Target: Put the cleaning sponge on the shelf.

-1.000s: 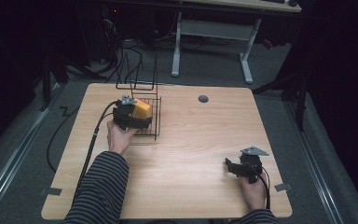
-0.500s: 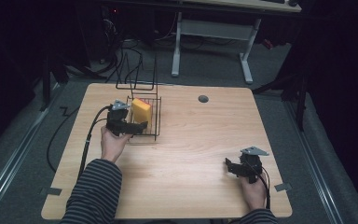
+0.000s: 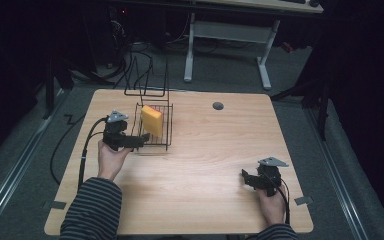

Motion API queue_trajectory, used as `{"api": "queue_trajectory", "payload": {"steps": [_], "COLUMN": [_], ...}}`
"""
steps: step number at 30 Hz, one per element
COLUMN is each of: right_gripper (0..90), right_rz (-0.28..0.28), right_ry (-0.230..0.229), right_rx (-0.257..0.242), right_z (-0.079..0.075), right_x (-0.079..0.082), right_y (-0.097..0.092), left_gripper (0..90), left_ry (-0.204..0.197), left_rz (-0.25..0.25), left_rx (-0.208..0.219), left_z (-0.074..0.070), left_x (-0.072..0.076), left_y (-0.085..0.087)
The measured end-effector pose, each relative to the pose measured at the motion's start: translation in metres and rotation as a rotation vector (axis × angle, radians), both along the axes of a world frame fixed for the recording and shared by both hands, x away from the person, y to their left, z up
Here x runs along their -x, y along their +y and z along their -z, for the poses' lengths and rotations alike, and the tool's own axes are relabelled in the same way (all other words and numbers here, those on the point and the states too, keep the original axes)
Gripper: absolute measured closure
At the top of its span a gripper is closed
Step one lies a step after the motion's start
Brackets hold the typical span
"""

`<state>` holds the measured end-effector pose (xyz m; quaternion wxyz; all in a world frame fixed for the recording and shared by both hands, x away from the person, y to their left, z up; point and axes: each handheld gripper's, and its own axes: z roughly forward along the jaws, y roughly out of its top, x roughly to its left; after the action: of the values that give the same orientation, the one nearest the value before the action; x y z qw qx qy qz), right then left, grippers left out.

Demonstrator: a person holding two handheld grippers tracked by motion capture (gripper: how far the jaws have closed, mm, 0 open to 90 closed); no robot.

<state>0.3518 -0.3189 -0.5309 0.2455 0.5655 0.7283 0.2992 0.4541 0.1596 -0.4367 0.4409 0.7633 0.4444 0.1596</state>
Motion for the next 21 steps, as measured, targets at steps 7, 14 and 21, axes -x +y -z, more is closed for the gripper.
{"api": "queue_trajectory", "payload": {"steps": [7, 14, 21], "right_gripper": [21.7, 21.7, 21.7], "right_rz": [0.001, 0.001, 0.002], "right_ry": [0.000, 0.000, 0.000], "right_rx": [0.000, 0.000, 0.000], "right_z": [0.000, 0.000, 0.000], "right_x": [0.000, 0.000, 0.000], "right_y": [0.000, 0.000, 0.000], "left_gripper": [1.7, 1.9, 2.1], "left_ry": [-0.014, -0.027, -0.030], "left_rz": [-0.017, -0.027, -0.042], "left_rx": [0.025, 0.022, 0.043], "left_z": [-0.005, -0.009, -0.012], "left_x": [0.009, 0.017, 0.025], "left_y": [0.010, 0.019, 0.031]}}
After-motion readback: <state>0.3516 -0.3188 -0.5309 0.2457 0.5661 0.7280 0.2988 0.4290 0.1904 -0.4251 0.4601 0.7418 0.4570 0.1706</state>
